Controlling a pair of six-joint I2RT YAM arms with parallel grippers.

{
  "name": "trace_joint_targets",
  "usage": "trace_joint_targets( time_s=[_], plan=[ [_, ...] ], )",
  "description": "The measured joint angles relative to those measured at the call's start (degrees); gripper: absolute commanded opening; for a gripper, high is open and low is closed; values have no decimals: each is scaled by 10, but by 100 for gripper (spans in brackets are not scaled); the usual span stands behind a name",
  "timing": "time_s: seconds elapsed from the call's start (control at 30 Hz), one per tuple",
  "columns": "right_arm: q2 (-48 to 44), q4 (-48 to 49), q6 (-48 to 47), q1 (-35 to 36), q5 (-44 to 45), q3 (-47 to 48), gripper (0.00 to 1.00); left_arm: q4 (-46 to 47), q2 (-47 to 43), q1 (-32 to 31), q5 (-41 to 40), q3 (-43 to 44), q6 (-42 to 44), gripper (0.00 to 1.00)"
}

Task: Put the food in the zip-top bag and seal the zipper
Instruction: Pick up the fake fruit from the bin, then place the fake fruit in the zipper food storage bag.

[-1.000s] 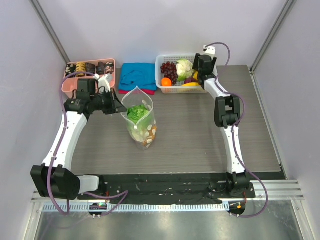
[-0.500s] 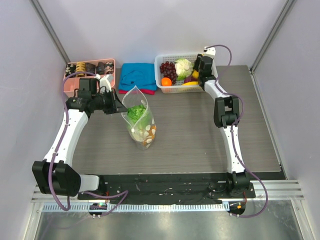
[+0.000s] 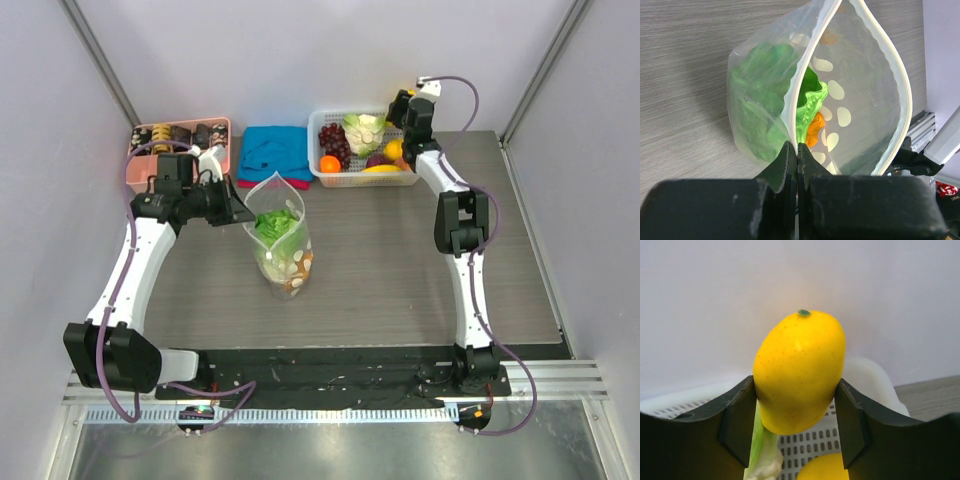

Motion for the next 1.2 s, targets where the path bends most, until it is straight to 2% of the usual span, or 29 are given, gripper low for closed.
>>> trace_joint_targets(
  time_s=[0.27,0.37,0.53,0.63,0.8,0.93,1.2],
  plan=[
    [-106,14,8,0,-30,-29,1,-1,0,-17,-2,10,4,0],
    [-174,11,25,1,-74,-86,1,-2,0,-26,-5,17,6,0],
    [-340,-14,77,13,-175,-223,1,-2,0,-37,-6,27,10,0],
    [-441,-29,107,46,-216,-297,1,-3,0,-38,-6,28,9,0],
    [-589,-61,129,152,-259,-408,1,0,0,-38,-4,27,-5,0],
    [-637,-97,115,227,-270,-441,1,3,0,-38,-1,27,-18,0],
    [-659,-164,110,297,-236,-522,1,19,-2,-38,2,13,-36,0]
  ],
)
